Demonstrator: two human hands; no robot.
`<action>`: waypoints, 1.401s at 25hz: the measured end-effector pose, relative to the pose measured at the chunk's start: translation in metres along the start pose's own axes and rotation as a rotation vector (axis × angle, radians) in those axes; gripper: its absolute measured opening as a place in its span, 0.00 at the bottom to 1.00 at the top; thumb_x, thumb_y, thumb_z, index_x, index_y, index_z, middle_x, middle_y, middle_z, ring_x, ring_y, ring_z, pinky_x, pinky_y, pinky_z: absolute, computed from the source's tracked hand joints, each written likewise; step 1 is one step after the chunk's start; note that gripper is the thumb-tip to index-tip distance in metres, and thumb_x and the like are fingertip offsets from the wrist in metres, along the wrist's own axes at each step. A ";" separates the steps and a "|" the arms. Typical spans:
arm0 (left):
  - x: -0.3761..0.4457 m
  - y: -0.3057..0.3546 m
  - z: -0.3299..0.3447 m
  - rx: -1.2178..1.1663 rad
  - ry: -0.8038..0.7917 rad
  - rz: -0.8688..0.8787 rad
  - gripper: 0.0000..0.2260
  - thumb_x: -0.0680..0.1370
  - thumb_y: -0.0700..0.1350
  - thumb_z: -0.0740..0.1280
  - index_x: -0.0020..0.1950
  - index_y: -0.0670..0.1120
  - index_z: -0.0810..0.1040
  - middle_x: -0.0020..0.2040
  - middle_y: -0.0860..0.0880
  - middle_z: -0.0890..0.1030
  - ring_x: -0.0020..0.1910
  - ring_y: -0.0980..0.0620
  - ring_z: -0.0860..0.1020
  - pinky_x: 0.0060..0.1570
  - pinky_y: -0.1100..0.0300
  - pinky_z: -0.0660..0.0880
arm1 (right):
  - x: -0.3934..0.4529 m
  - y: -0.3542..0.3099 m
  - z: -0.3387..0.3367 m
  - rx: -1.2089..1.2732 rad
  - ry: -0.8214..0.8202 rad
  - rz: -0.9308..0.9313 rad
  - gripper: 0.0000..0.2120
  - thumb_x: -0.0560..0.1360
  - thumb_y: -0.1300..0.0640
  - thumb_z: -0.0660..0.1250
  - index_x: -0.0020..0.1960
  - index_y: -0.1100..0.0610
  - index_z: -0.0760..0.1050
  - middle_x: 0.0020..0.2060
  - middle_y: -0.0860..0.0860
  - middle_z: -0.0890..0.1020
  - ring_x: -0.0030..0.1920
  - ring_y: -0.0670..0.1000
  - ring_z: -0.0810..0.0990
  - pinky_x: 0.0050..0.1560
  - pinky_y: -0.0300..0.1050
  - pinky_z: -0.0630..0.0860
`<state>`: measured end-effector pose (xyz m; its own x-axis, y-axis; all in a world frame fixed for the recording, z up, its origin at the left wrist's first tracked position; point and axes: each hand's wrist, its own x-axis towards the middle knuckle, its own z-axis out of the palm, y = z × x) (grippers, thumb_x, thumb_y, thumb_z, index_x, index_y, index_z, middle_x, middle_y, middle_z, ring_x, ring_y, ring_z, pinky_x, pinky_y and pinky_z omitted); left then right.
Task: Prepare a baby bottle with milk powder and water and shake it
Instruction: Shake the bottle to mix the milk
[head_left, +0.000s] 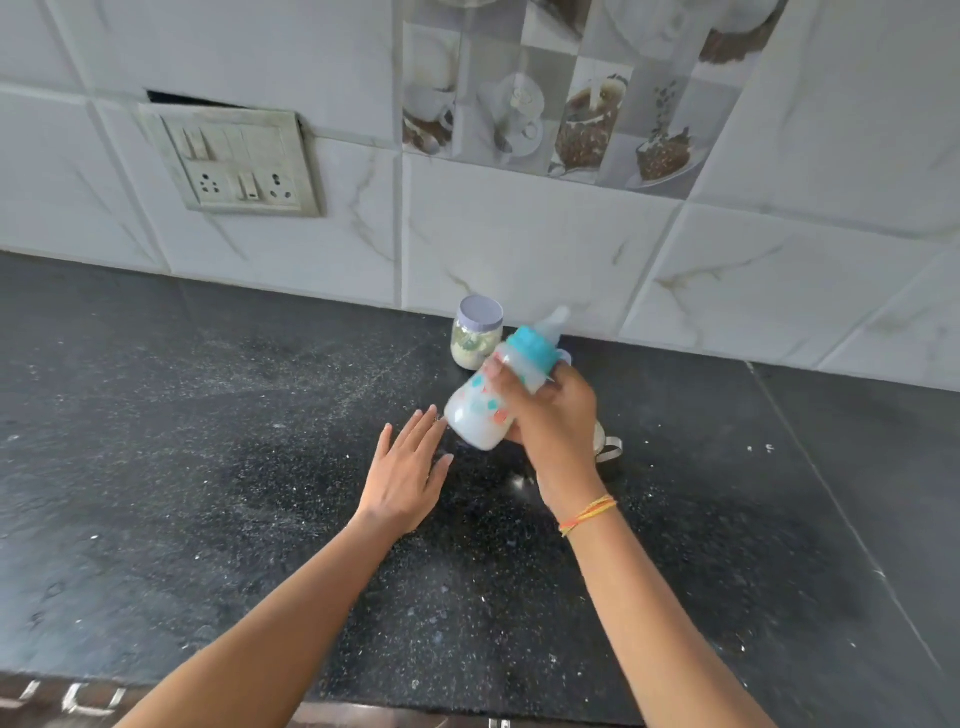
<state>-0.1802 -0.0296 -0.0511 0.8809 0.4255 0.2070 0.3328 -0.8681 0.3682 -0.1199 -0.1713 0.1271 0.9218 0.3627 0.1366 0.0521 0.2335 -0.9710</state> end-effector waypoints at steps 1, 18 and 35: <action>0.004 0.007 -0.009 -0.011 0.045 0.027 0.30 0.80 0.58 0.44 0.78 0.47 0.59 0.79 0.49 0.59 0.79 0.49 0.55 0.77 0.44 0.50 | -0.003 -0.001 -0.003 -0.029 -0.044 0.020 0.17 0.68 0.60 0.77 0.54 0.61 0.76 0.44 0.51 0.84 0.44 0.47 0.84 0.49 0.55 0.81; 0.035 0.101 -0.194 -0.487 0.607 0.326 0.19 0.82 0.46 0.60 0.74 0.48 0.69 0.74 0.51 0.70 0.75 0.53 0.65 0.73 0.48 0.63 | 0.007 -0.059 -0.023 0.209 0.201 -0.195 0.13 0.69 0.66 0.75 0.51 0.59 0.77 0.40 0.48 0.85 0.42 0.47 0.84 0.38 0.44 0.81; 0.007 0.110 -0.182 -1.015 0.378 0.211 0.19 0.80 0.56 0.57 0.70 0.57 0.72 0.71 0.55 0.73 0.70 0.54 0.71 0.67 0.50 0.71 | 0.006 -0.045 -0.011 0.034 0.172 -0.271 0.20 0.69 0.60 0.76 0.58 0.60 0.74 0.47 0.55 0.85 0.45 0.50 0.85 0.45 0.50 0.83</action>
<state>-0.1982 -0.0755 0.1559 0.6699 0.4949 0.5535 -0.3959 -0.3926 0.8302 -0.1120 -0.1900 0.1698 0.9279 0.1262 0.3509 0.2940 0.3315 -0.8965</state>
